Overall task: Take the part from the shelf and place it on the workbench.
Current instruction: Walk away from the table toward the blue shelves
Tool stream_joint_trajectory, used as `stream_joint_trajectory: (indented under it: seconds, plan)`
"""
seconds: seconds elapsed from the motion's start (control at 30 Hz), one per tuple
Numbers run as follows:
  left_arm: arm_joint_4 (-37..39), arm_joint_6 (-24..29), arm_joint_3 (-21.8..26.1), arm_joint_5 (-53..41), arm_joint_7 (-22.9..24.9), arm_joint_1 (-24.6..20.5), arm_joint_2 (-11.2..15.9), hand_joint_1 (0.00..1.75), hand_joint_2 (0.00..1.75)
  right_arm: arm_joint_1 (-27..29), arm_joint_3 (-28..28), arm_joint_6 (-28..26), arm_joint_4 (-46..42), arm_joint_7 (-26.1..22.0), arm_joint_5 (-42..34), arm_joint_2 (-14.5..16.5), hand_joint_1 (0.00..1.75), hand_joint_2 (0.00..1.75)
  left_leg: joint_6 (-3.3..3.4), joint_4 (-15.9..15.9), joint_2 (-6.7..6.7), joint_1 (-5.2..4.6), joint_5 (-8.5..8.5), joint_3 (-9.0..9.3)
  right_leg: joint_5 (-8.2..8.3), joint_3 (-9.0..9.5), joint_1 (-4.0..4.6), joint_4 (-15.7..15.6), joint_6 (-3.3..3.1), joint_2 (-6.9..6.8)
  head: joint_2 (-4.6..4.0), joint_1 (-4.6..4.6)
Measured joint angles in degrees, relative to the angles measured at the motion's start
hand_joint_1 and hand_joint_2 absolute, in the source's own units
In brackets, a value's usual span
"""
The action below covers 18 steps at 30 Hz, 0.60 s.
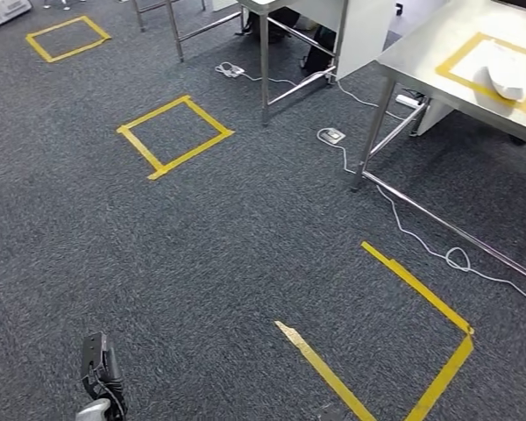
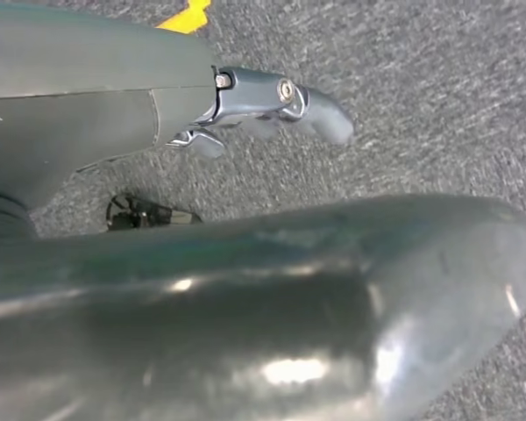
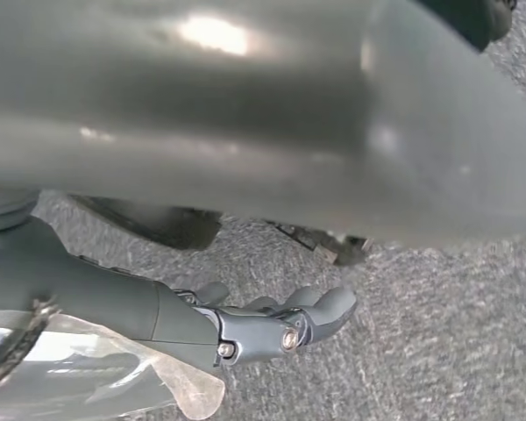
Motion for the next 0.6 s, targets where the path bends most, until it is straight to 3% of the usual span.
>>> stream_joint_trajectory:
  seconds: [0.03, 0.1, 0.17, 0.23, 0.27, 0.3, 0.33, 0.4, 0.47, 0.53, 0.6]
  plan:
    - [0.0, 0.02, -0.25, 0.13, 0.0, 0.1, 0.0, 0.0, 0.0, -0.1, 0.04, 0.0, 0.01, -0.01, 0.0, 0.0, 0.0, 0.0, 0.39, -0.07, -0.69, 0.07, 0.14, -0.12, -0.26, -0.08, -0.08, 0.05, 0.28, -0.28, 0.0, 0.05]
    - [-0.01, 0.05, -0.7, 0.4, -0.06, 0.15, 0.02, 0.0, 0.0, -0.27, 0.1, 0.01, 0.02, -0.07, -0.01, 0.0, 0.0, 0.0, 1.21, -0.35, -2.08, 0.3, 0.53, -0.26, -2.05, -1.01, -0.36, 2.08, 0.8, 1.95, 0.0, 0.25]
    - [-0.02, 0.03, -1.12, 0.68, -0.14, -0.09, 0.03, 0.0, 0.0, -0.23, 0.17, 0.01, 0.05, -0.12, -0.01, 0.0, 0.0, 0.0, 1.79, -0.45, -3.55, 0.42, 0.79, -0.5, -5.74, -4.14, -0.6, 8.93, 1.02, 5.6, 0.0, 0.55]
    - [-0.02, 0.04, -1.49, 1.01, -0.14, -0.09, 0.08, 0.0, 0.0, 0.0, 0.24, 0.01, 0.07, -0.12, -0.01, 0.0, 0.0, 0.0, 1.99, -0.43, -5.21, 0.35, 0.9, -0.68, -8.3, -7.82, -0.66, 16.33, 1.05, 6.96, 0.0, 0.59]
    - [-0.01, 0.03, -1.67, 1.25, -0.14, 0.03, 0.08, 0.0, 0.0, 0.1, 0.26, 0.0, 0.07, -0.13, -0.02, 0.0, 0.0, 0.0, 2.0, -0.41, -6.07, 0.32, 0.92, -0.7, -7.99, -8.61, -0.65, 17.46, 1.01, 7.13, 0.0, 0.6]
    - [-0.01, -0.02, -1.84, 1.46, -0.13, 0.15, 0.09, 0.0, 0.0, 0.14, 0.27, -0.01, 0.07, -0.16, -0.03, 0.0, 0.0, 0.0, 1.98, -0.37, -6.93, 0.32, 0.95, -0.66, -6.53, -8.28, -0.67, 16.23, 0.96, 7.27, 0.0, 0.59]
    - [-0.01, -0.06, -1.98, 1.7, -0.13, 0.21, 0.08, 0.0, 0.0, 0.15, 0.28, -0.02, 0.07, -0.19, -0.04, 0.0, 0.0, 0.0, 1.91, -0.31, -7.78, 0.34, 0.97, -0.61, -4.23, -6.96, -0.74, 12.92, 0.85, 7.73, 0.0, 0.6]
    - [-0.01, -0.14, -2.24, 2.04, -0.13, 0.15, 0.08, 0.0, 0.0, 0.1, 0.29, -0.05, 0.08, -0.23, -0.05, 0.0, 0.0, 0.0, 1.57, -0.03, -9.39, 0.33, 0.99, -0.72, -0.52, -3.64, -1.12, 5.19, 0.66, 10.4, 0.0, 0.57]
    - [-0.02, -0.13, -2.47, 2.27, -0.1, 0.07, 0.09, 0.0, 0.0, 0.05, 0.29, -0.07, 0.09, -0.22, -0.06, 0.0, 0.0, 0.0, 0.87, 0.24, -10.74, 0.34, 1.23, -1.3, 0.25, -1.87, -1.33, 1.6, 0.55, 12.22, 0.0, 0.53]
    - [-0.02, -0.06, -2.62, 2.56, -0.04, 0.25, 0.28, 0.0, 0.0, 0.03, 0.3, -0.07, 0.1, -0.22, -0.07, 0.02, 0.0, 0.0, 0.15, 0.37, -11.91, 0.49, 1.52, -1.87, 0.23, -1.51, -1.34, 1.25, 0.23, 11.21, 0.0, 0.52]
    - [-0.02, 0.03, -2.79, 2.77, 0.02, 0.44, 0.43, 0.0, 0.0, -0.04, 0.31, -0.09, 0.11, -0.25, -0.11, 0.07, 0.0, 0.0, -0.38, 1.9, -10.32, 0.41, 0.42, -2.67, 0.49, -1.36, -1.44, 0.97, -0.39, 9.71, 0.0, 0.3]
